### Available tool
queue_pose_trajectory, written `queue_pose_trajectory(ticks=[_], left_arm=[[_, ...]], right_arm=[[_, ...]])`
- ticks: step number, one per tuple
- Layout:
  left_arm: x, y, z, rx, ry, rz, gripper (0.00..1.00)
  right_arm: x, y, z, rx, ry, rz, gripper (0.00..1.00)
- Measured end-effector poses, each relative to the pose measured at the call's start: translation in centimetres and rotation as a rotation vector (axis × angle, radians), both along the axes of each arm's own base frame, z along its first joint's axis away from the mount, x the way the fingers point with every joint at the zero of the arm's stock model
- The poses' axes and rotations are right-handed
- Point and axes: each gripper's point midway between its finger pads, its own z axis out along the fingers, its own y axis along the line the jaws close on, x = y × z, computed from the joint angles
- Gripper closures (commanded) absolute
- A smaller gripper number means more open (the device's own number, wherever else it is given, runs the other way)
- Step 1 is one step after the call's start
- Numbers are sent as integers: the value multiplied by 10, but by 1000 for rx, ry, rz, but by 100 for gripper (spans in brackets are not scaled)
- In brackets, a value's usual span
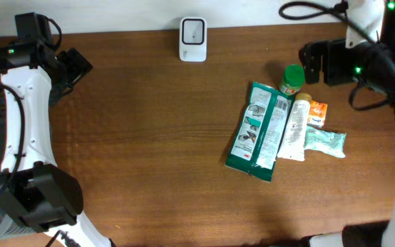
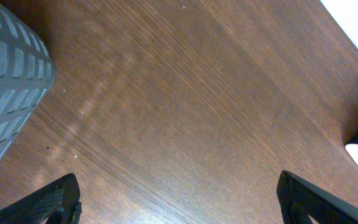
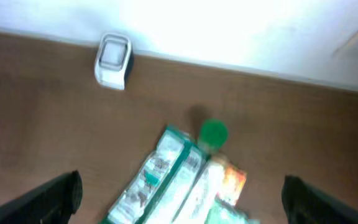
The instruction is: Scan the item barcode
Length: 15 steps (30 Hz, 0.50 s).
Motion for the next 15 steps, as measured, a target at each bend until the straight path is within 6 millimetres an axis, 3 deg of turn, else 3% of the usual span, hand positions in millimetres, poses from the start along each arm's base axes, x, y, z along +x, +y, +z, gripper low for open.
queue_pose_trajectory(ticks=[2, 5, 6, 8, 9, 11, 15], left_arm=[[0, 0, 0, 0, 0, 0, 1], [0, 0, 0, -1, 1, 0, 1], [0, 0, 0, -1, -1, 0, 1], [0, 0, 0, -2, 1, 0, 1], [0, 0, 1, 0, -2, 0, 1], [0, 0, 1, 0, -3, 0, 1], [1, 0, 1, 1, -4, 0, 1]], right_arm=[[2, -3, 4, 0, -103, -13, 2], [-19, -5, -15, 14, -297, -16, 2], [-34, -6, -34, 15, -329, -17, 2], [-45, -7, -52, 27, -454, -16, 2], [-57, -8, -90, 28, -469, -18, 2], [-70, -9, -131, 39, -585, -18, 2], [-92, -11, -192, 49, -696, -18, 2]])
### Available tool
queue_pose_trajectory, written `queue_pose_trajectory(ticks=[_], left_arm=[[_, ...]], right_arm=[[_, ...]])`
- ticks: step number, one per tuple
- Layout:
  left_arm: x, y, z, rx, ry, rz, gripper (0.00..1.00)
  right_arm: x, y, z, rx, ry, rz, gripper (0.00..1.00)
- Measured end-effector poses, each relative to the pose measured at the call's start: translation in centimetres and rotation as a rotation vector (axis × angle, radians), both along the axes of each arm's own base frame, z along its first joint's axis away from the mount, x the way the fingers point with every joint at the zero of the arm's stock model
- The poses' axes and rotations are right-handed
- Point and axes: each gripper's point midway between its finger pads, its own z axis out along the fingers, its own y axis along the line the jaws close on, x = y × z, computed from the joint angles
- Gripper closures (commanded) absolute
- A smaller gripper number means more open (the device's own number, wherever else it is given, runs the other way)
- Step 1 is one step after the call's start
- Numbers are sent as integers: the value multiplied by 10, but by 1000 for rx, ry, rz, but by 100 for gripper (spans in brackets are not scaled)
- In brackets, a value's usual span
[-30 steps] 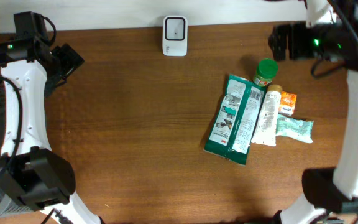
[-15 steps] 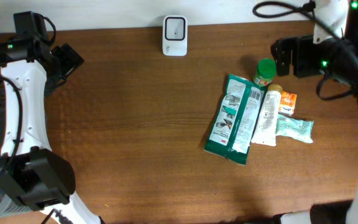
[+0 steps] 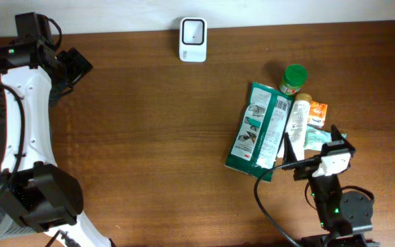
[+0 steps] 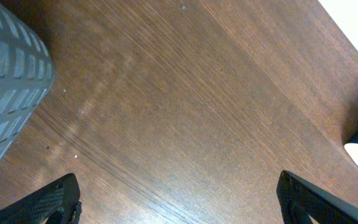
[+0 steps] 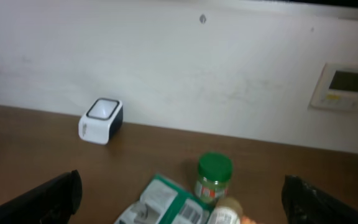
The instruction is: Scan the item barcode
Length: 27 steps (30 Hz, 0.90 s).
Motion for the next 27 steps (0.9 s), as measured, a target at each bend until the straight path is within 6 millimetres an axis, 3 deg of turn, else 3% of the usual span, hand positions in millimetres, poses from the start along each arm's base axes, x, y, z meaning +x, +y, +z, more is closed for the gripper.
queue_pose_trajectory(ticks=[4, 11, 27], left_arm=[[0, 0, 0, 0, 0, -1, 1], [0, 0, 0, 0, 0, -1, 1], [0, -1, 1, 0, -1, -2, 1]], right_arm=[[-4, 1, -39, -2, 21, 4, 2], [-10, 4, -86, -8, 91, 20, 2], [-10, 4, -86, -8, 91, 21, 2]])
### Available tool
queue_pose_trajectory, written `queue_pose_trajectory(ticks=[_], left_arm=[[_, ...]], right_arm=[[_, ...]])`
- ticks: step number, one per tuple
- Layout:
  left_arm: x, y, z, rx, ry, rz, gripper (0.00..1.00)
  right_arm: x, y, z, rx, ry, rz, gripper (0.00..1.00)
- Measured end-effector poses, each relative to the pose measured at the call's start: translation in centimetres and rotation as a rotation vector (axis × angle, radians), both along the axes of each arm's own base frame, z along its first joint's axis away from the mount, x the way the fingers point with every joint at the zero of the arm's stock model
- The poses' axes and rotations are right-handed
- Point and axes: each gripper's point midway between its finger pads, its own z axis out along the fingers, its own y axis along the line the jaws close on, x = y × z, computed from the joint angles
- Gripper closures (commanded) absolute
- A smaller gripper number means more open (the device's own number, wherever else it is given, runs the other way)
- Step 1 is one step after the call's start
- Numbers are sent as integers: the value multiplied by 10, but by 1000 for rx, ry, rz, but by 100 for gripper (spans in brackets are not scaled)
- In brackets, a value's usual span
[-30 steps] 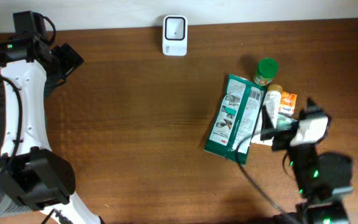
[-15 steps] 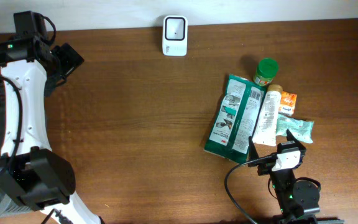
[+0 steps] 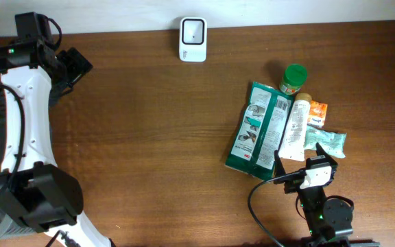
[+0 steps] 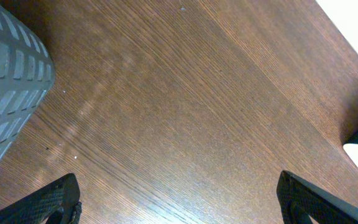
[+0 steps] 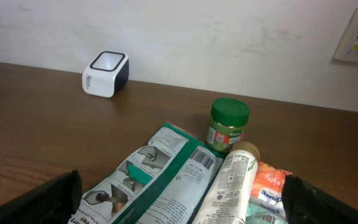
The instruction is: Scan the item barcode
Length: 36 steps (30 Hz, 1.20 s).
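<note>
A white barcode scanner (image 3: 193,30) stands at the table's back edge and shows in the right wrist view too, as the scanner (image 5: 105,74). The items lie in a cluster at the right. They are a green and white packet (image 3: 260,130) with its barcode facing up (image 5: 205,160), a white tube (image 3: 295,128), a green-lidded jar (image 3: 293,77), an orange packet (image 3: 317,112) and a pale green tissue pack (image 3: 324,140). My right gripper (image 3: 302,167) is open just in front of the cluster, holding nothing. My left gripper (image 3: 73,74) is open over bare wood at the far left.
A grey ribbed thing (image 4: 5,81) lies off the table's left edge, close to the left gripper. A white wall runs behind the table, with a wall panel at its right. The wooden tabletop (image 3: 149,137) stretches between the scanner and the items.
My right gripper has shifted slightly toward the front edge and now looks down lower, so the packet, tube and jar fill more of its view. The left arm has not moved.
My right arm first stood at the back right, above the jar, looking down on the items. Then it was at the front side of the cluster, facing the wall and scanner. Now it sits low in front of the items, open. The items have stayed in place.
</note>
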Motion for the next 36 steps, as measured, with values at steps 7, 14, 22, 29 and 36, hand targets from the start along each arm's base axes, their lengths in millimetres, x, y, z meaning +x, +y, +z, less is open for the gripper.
queue_pose_trajectory(ticks=[7, 14, 22, 29, 36], left_arm=[[-124, 1, 127, 200, -329, 77, 1], [-231, 11, 23, 352, -527, 201, 1], [-207, -50, -9, 754, -934, -470, 1], [-206, -58, -42, 822, -887, -583, 1], [-206, -58, -42, 824, -886, -585, 1]], right_arm=[[0, 0, 1, 0, -3, 0, 2], [0, 0, 1, 0, -4, 0, 2], [0, 0, 1, 0, -3, 0, 2], [0, 0, 1, 0, -3, 0, 2], [0, 0, 1, 0, -3, 0, 2]])
